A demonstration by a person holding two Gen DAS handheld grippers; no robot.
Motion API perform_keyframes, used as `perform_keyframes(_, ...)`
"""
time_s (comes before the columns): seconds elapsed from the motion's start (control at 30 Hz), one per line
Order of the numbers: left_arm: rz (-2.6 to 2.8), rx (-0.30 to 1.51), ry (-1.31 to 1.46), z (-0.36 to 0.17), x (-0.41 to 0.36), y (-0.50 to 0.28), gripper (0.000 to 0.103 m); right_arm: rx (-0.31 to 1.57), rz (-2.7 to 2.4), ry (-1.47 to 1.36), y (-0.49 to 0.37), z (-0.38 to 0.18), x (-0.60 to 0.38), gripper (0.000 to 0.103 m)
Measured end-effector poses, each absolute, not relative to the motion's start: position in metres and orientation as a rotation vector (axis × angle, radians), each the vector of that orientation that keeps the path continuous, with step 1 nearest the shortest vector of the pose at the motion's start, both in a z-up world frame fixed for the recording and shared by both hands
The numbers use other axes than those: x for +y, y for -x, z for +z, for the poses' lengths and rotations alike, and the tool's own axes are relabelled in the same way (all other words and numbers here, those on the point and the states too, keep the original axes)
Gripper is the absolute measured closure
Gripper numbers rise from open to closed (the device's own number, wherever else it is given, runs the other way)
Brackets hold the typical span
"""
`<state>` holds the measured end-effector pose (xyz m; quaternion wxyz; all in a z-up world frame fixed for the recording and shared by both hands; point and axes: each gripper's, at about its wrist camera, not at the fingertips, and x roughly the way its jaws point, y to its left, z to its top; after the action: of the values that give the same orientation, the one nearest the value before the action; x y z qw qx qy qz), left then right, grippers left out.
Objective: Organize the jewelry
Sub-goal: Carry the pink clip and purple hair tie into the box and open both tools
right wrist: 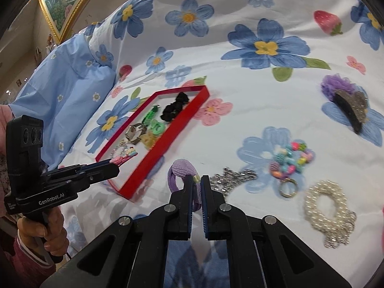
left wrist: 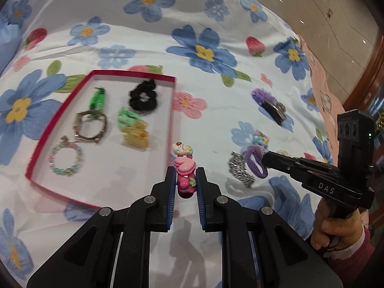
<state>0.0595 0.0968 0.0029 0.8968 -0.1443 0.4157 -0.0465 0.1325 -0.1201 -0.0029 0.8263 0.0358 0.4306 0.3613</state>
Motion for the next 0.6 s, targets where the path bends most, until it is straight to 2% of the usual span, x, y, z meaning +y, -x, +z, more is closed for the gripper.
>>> perform_keyframes(0.6,0.072,0.806,0.388,0.003,0.176,-0.036,0.088,0.916,0.902,-0.063,-0.135,0.005,-0.039,0.097)
